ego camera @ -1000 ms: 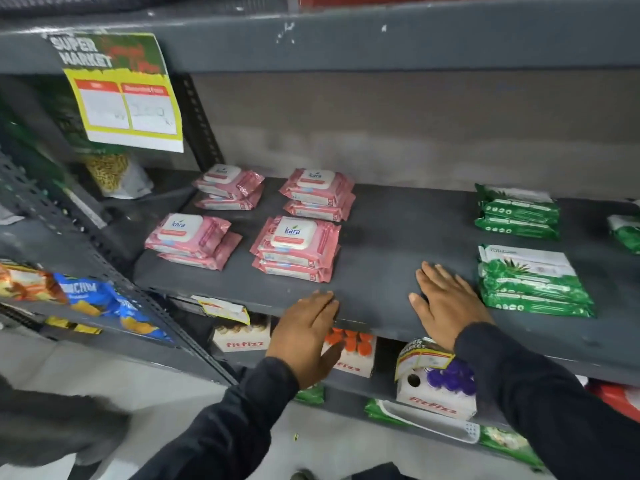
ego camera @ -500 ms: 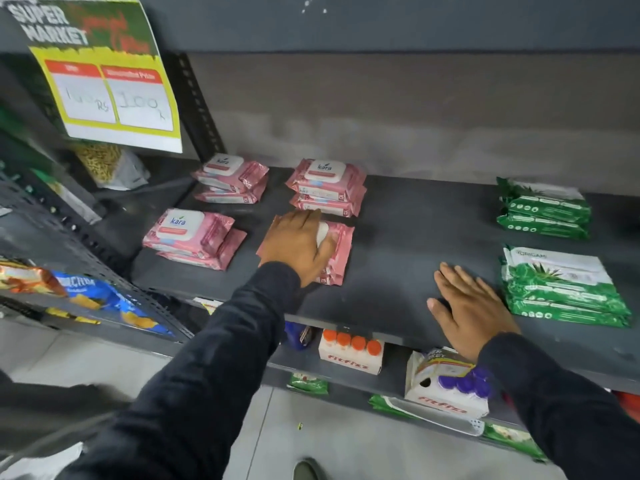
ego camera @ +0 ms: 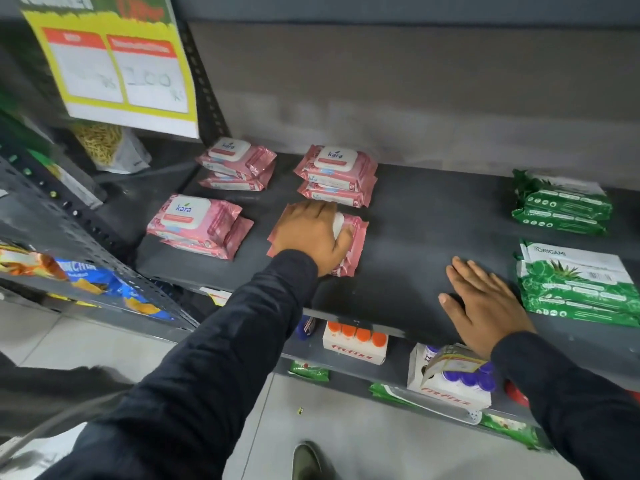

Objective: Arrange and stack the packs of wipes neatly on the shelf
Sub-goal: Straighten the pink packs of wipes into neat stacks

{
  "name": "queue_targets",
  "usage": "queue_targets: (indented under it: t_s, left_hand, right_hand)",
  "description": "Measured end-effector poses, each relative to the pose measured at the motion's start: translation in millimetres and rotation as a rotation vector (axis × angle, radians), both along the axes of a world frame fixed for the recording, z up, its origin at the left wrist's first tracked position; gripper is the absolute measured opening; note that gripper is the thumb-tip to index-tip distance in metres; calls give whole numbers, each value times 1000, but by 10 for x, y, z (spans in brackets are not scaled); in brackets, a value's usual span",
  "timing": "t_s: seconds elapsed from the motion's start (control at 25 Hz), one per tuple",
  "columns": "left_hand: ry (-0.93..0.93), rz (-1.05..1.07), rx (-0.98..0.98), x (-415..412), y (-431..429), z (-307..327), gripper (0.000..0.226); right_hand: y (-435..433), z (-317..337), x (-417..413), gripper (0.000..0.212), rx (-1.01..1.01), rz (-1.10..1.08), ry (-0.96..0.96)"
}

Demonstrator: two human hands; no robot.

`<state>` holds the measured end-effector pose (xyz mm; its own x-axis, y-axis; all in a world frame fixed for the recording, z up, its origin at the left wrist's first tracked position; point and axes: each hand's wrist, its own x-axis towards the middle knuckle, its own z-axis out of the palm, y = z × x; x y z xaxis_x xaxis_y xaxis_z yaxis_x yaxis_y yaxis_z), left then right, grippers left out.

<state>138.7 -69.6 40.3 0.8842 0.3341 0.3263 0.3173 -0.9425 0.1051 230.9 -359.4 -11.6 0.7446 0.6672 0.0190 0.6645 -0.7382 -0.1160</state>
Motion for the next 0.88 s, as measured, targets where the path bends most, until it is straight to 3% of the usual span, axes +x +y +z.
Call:
queue_targets:
  t_s: [0.2,0.32,0.4,0.6,0.68,0.88]
  left_hand:
    - [226,-32,-78,-37,19,162,71]
    - [106,-28,-133,-125,301,444,75]
    - [-14,85,-49,-281,684,594,73]
    - [189,370,-34,-787,1605,476,63]
    - [241,360,-49,-895,1683,285,56]
    - [156,324,-108,-877,1728,176,49]
  right_hand:
    - [8,27,-23,60,-15,-12,5]
    - [8,49,-24,61,-29,-19,4]
    - [18,63,-16,61,-43,-25,6]
    - [33,67,-27,62,-22,-37,11]
    - [21,43,-23,64,-19,-39,3]
    - [23,-11,26,74,-21,-46,6]
